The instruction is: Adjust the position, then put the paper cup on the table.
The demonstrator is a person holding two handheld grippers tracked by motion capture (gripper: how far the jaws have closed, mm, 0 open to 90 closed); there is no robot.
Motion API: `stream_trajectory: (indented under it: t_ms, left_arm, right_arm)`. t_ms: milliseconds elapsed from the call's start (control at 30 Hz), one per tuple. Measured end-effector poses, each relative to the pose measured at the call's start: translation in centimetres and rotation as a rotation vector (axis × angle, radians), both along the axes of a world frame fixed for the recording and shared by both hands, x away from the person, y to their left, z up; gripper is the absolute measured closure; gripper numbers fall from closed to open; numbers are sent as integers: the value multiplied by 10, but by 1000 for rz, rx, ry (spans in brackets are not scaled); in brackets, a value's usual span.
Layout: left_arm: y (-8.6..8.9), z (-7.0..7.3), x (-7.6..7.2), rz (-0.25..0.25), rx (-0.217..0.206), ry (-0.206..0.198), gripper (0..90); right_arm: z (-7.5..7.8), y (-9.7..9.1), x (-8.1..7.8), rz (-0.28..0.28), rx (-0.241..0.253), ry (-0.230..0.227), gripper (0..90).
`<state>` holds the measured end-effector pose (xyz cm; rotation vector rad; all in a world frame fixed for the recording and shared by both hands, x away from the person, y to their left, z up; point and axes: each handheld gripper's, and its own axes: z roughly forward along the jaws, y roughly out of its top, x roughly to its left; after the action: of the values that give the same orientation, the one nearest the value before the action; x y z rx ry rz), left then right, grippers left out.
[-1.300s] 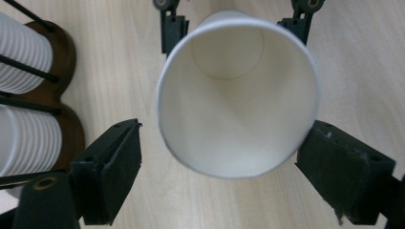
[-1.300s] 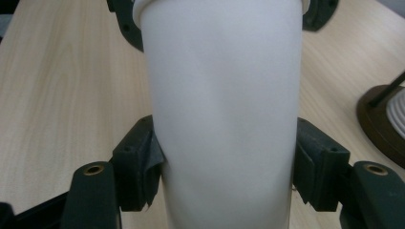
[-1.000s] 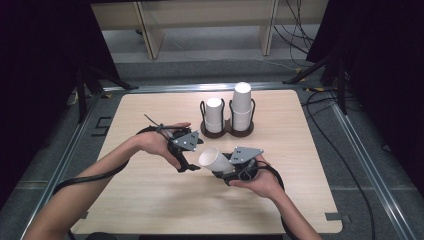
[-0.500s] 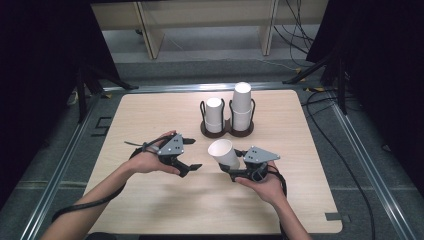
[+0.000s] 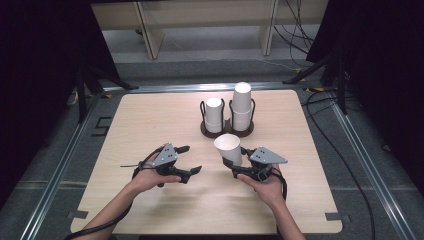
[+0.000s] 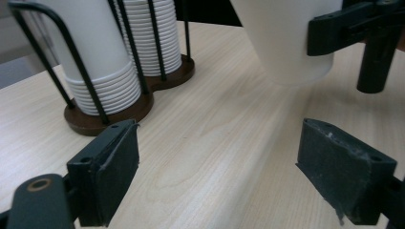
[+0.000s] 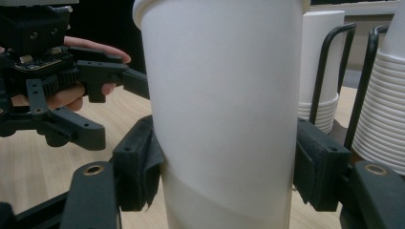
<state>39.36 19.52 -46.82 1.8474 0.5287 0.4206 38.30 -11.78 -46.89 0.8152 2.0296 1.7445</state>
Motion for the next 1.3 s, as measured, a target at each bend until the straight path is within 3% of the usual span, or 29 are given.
stream_trajectory:
  t_ms: [67, 100, 200, 233, 300, 433, 567, 667, 700, 767, 833, 900, 967, 1033, 1133, 1167, 1200, 1300]
  left_arm:
    - [2, -2, -1, 20, -22, 0, 138]
    - [2, -3, -2, 26, -33, -5, 138]
    - [5, -4, -4, 58, -55, -10, 140]
    - [6, -5, -4, 68, -67, -9, 140]
    - [7, -6, -4, 74, -63, -8, 140]
    - [7, -8, -3, 86, -83, -3, 139]
    - [6, -7, -3, 88, -77, 16, 138]
    - [6, -3, -1, 122, -112, 20, 138]
    - [5, -2, -1, 132, -125, 17, 138]
    - [5, 0, 1, 166, -110, 20, 141]
    - [4, 4, 4, 196, -95, 22, 143]
    - [4, 9, 5, 213, -100, 19, 143]
    - [4, 12, 5, 210, -124, 16, 143]
    - [3, 15, 4, 196, -154, 16, 143]
    - [3, 18, 0, 165, -164, 24, 142]
    - [2, 18, 0, 152, -179, 21, 142]
    - [2, 19, -2, 149, -177, 29, 142]
    - [0, 20, -2, 130, -187, 34, 140]
  right_arm:
    - [-1, -1, -1, -9, 11, 24, 342]
    - [-2, -2, 1, -10, 3, -6, 343]
    - [-3, -4, 1, -18, 12, 5, 343]
    - [-2, -5, 0, -21, 22, 33, 342]
    - [-2, -7, 1, -31, 16, 1, 343]
    - [-4, -9, 1, -58, 31, -10, 342]
    - [-4, -12, -1, -77, 39, -1, 342]
    - [-3, -13, -2, -80, 54, -1, 342]
    - [-3, -13, -5, -96, 56, 18, 342]
    - [-4, -15, -4, -96, 42, -26, 342]
    - [-3, -16, -7, -106, 45, -9, 341]
    - [-2, -17, -7, -109, 31, -29, 341]
    - [0, -16, -8, -107, 49, -18, 340]
    - [3, -16, -8, -109, 45, -40, 340]
    - [4, -13, -7, -98, 67, -23, 340]
    - [4, -13, -5, -103, 48, -54, 339]
    - [5, -11, -6, -91, 58, -29, 339]
    - [5, -8, -3, -79, 40, -58, 338]
